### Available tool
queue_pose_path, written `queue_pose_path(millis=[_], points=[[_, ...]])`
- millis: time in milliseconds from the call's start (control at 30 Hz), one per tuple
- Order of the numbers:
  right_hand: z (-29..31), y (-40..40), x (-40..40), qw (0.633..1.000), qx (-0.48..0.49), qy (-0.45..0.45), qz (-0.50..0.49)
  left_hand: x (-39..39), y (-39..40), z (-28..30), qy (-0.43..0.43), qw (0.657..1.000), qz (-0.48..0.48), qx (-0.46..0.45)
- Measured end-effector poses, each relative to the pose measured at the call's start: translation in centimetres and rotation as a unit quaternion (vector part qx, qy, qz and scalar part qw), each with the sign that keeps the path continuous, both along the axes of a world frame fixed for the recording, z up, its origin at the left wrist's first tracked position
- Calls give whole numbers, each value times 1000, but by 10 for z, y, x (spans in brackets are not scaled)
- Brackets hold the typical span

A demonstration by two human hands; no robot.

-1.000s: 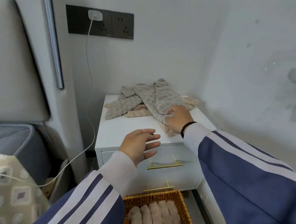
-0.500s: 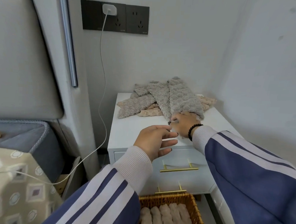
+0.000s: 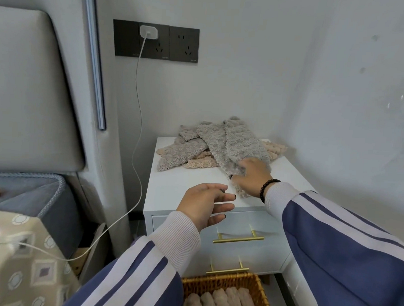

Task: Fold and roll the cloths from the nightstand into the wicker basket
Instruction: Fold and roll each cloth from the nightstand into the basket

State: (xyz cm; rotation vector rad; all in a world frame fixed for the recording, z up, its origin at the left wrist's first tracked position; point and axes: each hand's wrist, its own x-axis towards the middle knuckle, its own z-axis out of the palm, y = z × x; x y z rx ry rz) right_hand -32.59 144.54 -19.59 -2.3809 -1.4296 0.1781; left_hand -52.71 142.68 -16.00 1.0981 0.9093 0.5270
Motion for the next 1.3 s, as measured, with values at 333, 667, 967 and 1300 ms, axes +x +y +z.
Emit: queue_pose_path(millis=[333,667,967,1300], points=[[41,-73,-59,941,279,183,52,1,9,2,-30,999,31,-19],[50,-136,-99,897,261,335,126,0,8,1,-199,971,0,-131],[37,-155,-88,912,209,327,135,4,4,-11,-140,989,-24,-37],[35,-137,-47,950,240,195,35,3,-4,-6,-161,981,-103,46]])
